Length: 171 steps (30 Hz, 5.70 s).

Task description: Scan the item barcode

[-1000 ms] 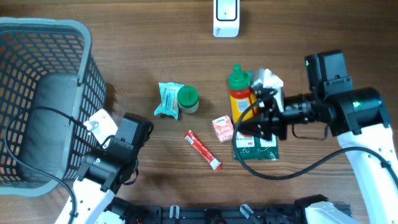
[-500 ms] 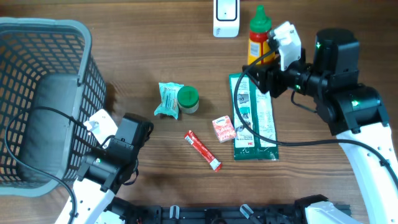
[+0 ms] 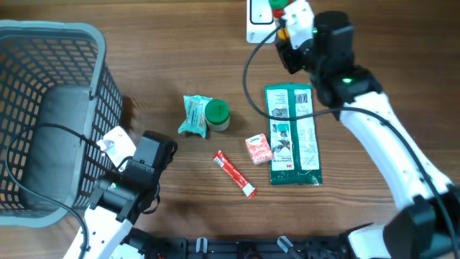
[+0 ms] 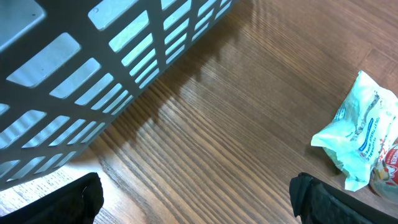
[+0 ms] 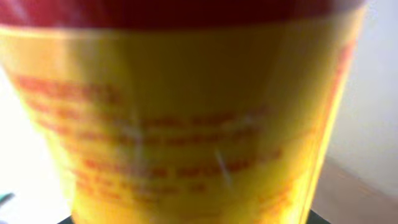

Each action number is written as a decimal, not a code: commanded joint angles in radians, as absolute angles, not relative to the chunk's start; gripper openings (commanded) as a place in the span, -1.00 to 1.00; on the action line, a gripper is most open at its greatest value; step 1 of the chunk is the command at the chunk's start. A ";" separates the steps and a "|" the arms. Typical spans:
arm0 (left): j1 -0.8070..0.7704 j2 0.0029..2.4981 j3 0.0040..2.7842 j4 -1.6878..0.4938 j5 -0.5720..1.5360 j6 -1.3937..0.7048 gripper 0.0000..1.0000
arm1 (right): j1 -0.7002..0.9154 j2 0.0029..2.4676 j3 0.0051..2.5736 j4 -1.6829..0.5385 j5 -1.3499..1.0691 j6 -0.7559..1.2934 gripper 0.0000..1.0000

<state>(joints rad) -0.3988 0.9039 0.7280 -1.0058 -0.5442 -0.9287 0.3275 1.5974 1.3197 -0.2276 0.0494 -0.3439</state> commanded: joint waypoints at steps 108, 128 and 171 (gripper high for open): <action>-0.393 0.897 0.723 -1.006 -0.547 -0.920 1.00 | -0.802 1.977 1.691 -0.384 0.028 0.211 0.99; -0.393 0.897 0.723 -1.006 -0.547 -0.920 1.00 | 0.079 1.881 1.634 -1.137 -0.212 0.446 0.95; -0.393 0.897 0.723 -1.006 -0.547 -0.920 1.00 | 0.204 1.893 1.333 -0.601 0.255 0.762 -0.91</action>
<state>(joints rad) -0.3988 0.9039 0.7273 -1.0054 -0.5442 -0.9283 0.2375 1.8652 1.3418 -0.6117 0.2295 0.7128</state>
